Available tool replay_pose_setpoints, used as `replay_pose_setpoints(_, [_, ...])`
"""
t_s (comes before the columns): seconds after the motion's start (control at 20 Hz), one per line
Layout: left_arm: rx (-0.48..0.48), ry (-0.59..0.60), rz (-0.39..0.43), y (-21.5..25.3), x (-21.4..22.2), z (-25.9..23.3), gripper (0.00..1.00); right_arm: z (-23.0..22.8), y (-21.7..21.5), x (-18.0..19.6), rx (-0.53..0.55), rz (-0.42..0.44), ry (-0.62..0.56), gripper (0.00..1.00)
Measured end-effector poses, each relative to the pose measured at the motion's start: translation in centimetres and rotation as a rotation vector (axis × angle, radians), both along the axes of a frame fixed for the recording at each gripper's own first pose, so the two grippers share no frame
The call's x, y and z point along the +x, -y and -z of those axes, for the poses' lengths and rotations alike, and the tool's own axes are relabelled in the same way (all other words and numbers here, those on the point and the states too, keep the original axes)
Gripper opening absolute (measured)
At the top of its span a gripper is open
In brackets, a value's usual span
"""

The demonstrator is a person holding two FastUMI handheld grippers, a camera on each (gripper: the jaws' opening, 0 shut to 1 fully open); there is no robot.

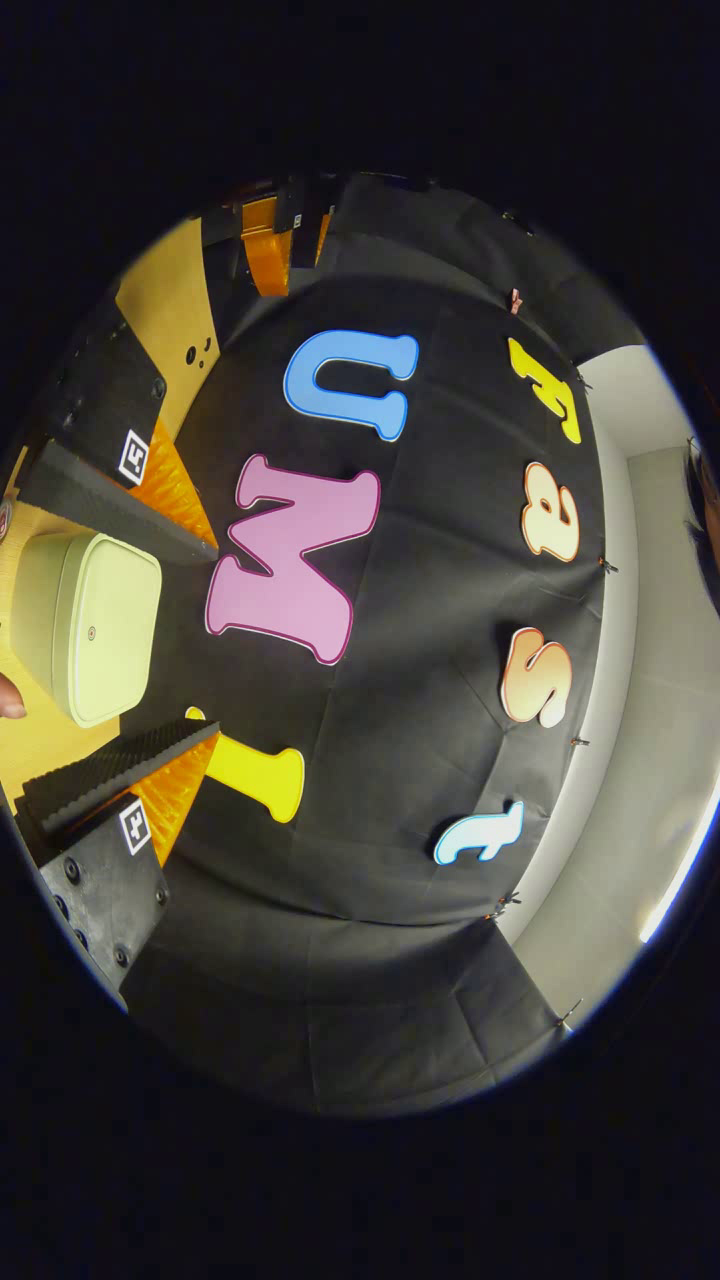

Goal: Press the lid of the desktop garbage bin to open it, pick up the crumpled paper on the desktop and throw it into the bin, then pick up the pop can on the desktop and drop it into the bin, and finally close the garbage bin lid.

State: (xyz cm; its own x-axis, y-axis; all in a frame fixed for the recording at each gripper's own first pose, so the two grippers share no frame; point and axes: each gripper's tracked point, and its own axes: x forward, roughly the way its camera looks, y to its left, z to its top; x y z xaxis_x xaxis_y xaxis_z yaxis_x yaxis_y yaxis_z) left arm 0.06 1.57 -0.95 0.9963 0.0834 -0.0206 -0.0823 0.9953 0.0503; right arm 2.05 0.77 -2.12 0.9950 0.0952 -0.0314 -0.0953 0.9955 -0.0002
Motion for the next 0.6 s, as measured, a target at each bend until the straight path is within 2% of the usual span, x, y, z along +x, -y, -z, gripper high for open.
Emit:
replay_pose_setpoints(0.3, [-0.008, 0.003, 0.003, 0.4, 0.4, 0.3, 0.95, 0.0, 0.6, 0.6, 0.024, -0.012, -0.014, 0.95])
replay_pose_setpoints(0.45, [-0.011, 0.002, 0.005, 0.4, 0.4, 0.6, 0.95, 0.5, 0.2, 1.0, 0.032, -0.056, -0.054, 0.49])
replay_pose_setpoints(0.55, [-0.015, 0.005, 0.008, 0.4, 0.5, 0.6, 0.95, 2.2, -0.4, 0.9, 0.039, -0.106, -0.142, 0.18])
replay_pose_setpoints(0.6, [-0.016, 0.007, 0.008, 0.4, 0.5, 0.5, 0.95, 3.0, -0.4, 1.1, 0.051, -0.113, -0.168, 0.11])
